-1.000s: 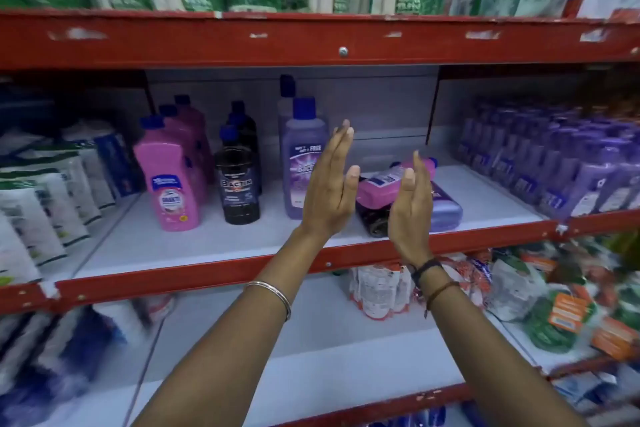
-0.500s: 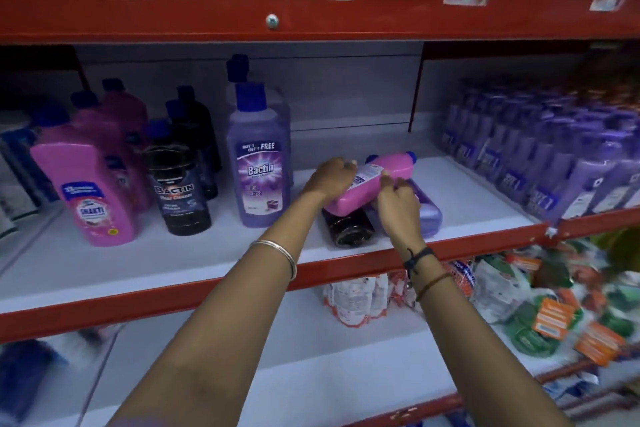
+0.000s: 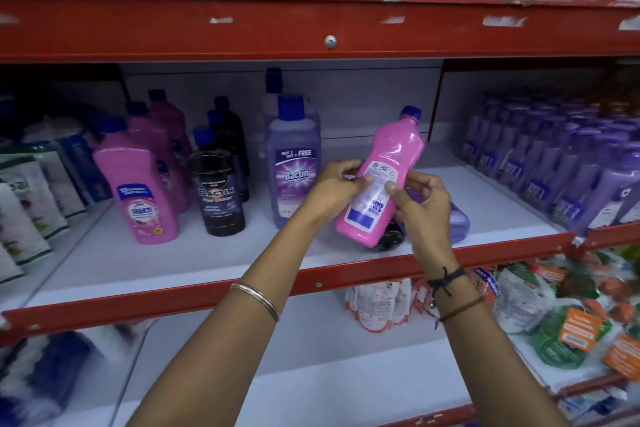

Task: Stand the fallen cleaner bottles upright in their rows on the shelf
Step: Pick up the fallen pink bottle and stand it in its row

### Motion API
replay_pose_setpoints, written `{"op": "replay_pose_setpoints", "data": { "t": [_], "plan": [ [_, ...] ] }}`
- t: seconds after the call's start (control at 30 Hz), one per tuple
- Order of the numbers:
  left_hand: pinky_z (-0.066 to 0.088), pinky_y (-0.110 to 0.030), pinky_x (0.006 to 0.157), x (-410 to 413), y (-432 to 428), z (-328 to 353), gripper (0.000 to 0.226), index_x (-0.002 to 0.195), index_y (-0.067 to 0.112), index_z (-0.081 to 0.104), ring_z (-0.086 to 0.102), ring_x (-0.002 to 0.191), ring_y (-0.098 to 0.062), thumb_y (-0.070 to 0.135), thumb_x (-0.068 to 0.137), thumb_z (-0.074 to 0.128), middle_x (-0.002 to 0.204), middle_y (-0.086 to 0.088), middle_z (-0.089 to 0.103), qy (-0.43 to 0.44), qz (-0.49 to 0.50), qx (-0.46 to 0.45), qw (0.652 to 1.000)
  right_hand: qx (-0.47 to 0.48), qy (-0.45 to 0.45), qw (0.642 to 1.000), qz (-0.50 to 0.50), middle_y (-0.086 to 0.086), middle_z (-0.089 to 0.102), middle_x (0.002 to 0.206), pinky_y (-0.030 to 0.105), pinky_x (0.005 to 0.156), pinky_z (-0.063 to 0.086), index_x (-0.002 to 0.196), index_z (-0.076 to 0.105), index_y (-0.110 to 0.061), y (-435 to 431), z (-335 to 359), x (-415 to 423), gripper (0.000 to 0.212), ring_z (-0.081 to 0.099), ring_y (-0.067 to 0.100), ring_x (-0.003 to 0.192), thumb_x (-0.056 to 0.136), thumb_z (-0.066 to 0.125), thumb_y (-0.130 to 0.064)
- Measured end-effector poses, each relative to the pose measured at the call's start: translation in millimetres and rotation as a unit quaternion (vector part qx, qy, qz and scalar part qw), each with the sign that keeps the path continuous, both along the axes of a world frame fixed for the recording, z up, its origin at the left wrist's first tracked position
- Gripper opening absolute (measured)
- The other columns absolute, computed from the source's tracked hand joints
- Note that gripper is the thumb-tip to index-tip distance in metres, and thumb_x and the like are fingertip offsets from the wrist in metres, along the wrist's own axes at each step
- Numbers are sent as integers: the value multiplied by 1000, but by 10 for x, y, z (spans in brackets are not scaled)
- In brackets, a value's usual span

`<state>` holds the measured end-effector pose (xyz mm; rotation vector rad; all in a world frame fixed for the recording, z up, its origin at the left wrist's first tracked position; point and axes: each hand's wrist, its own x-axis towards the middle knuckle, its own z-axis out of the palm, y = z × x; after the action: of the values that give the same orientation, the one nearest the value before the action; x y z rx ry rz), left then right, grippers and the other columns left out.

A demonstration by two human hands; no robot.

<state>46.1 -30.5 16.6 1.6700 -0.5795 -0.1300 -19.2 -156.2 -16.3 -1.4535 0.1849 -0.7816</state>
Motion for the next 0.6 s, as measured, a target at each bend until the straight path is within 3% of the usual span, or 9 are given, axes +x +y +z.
{"op": "replay_pose_setpoints", "data": {
  "t": [0.17, 0.27, 0.37, 0.47, 0.6],
  "plan": [
    [57, -46, 84, -196, 540, 9, 37, 118, 10, 59, 68, 86, -22, 11, 82, 65, 106, -8, 67, -55, 28, 10, 998, -5, -14, 1000, 25, 3, 69, 108, 54, 87, 55, 90, 59, -30, 503, -19, -119, 30, 67, 24, 101, 66, 76, -31],
    [58, -45, 82, -276, 930, -28, 41, 119, 15, 60, 69, 87, -21, 13, 79, 68, 104, -6, 69, -72, 64, -3, 995, -17, -30, 998, 53, 12, 67, 111, 54, 85, 55, 97, 59, -20, 841, -15, -154, 28, 67, 30, 101, 75, 74, -14],
    [58, -41, 80, -345, 1302, -37, 45, 122, 12, 57, 68, 87, -21, 7, 79, 67, 104, -7, 67, -83, 101, -30, 991, -37, -41, 995, 84, 12, 65, 113, 46, 82, 58, 104, 56, -10, 1194, 29, -136, 31, 68, 24, 97, 77, 71, -6],
    [58, -36, 78, -380, 1691, -74, 47, 124, 10, 55, 67, 86, -19, 3, 79, 66, 105, -6, 66, -97, 138, -59, 984, -44, -55, 990, 122, 1, 65, 102, 38, 75, 60, 98, 54, -16, 1574, 64, -67, 30, 68, 12, 84, 77, 69, 1],
    [57, -20, 72, -357, 2221, -161, 48, 125, 12, 54, 67, 80, 1, 4, 79, 66, 101, 1, 67, -105, 178, -80, 975, -56, -58, 982, 169, -1, 66, 99, 25, 70, 58, 94, 52, -18, 2071, 41, 77, 32, 69, 9, 81, 76, 69, 1]
  ]
}}
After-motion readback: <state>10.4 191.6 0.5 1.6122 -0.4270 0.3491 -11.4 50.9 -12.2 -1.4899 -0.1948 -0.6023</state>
